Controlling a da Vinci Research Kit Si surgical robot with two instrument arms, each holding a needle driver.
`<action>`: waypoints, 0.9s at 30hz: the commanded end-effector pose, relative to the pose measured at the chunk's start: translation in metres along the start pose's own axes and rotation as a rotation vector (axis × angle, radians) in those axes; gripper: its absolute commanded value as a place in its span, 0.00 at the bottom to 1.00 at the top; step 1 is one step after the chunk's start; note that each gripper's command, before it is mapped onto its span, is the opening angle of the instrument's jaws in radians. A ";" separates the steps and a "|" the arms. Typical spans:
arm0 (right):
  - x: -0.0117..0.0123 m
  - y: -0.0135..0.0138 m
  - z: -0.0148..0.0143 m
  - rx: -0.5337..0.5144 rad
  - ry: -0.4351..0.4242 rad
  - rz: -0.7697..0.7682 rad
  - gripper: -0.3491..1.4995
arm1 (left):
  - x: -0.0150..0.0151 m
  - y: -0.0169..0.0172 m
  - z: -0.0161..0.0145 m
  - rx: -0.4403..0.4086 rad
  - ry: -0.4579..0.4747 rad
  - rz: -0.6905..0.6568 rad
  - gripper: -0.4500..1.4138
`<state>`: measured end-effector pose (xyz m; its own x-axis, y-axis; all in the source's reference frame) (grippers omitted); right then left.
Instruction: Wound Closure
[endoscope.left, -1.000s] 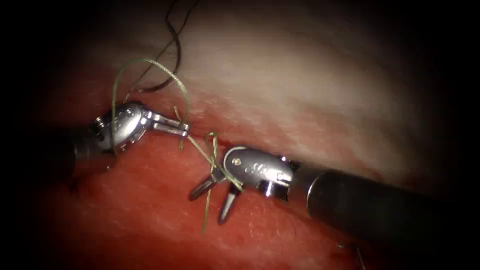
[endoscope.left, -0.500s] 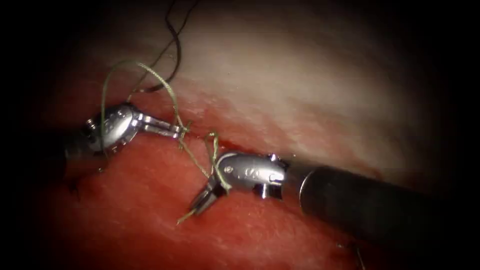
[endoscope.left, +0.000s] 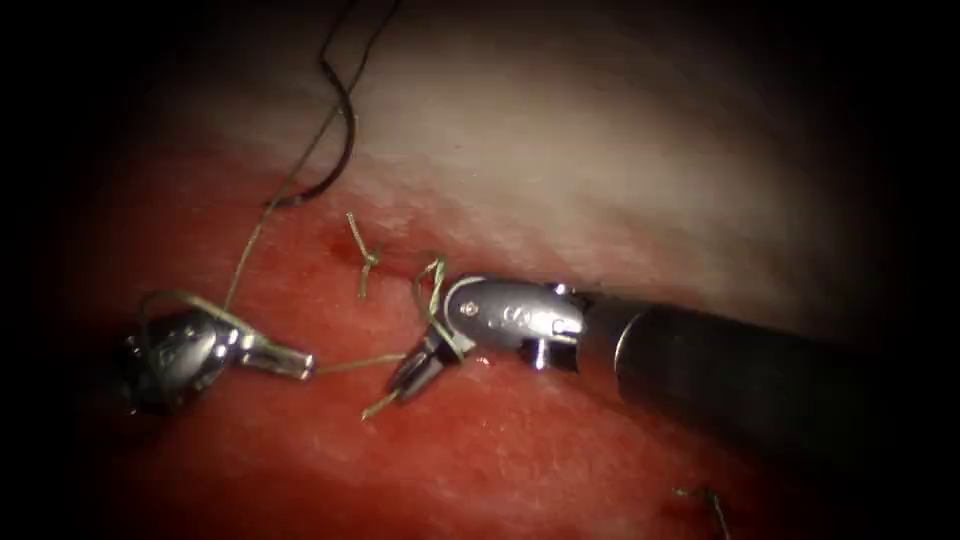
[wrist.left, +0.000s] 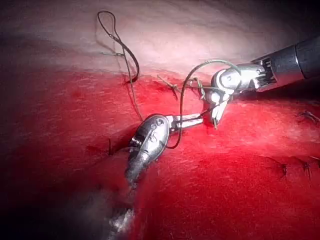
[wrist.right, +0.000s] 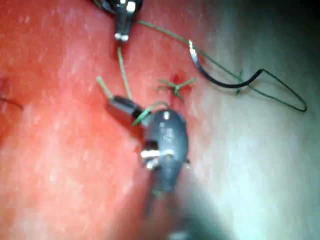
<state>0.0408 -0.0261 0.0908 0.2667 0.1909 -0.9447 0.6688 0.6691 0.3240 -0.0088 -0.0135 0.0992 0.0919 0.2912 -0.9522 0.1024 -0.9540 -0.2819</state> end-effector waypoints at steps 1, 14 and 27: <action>0.0003 0.0000 0.0012 0.008 0.006 -0.002 0.00 | -0.0006 0.0006 0.0004 -0.013 -0.001 -0.001 0.00; 0.0036 -0.0017 0.0018 0.010 0.063 0.002 0.00 | 0.0035 0.0081 -0.0001 -0.053 -0.019 -0.004 0.00; 0.0028 -0.0019 0.0004 -0.014 0.065 0.003 0.00 | 0.0041 0.0134 -0.0007 -0.083 -0.051 -0.004 0.00</action>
<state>0.0398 -0.0274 0.0869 0.2246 0.2408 -0.9442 0.6566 0.6786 0.3293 -0.0057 -0.0250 0.0909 0.0344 0.2846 -0.9580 0.1851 -0.9438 -0.2738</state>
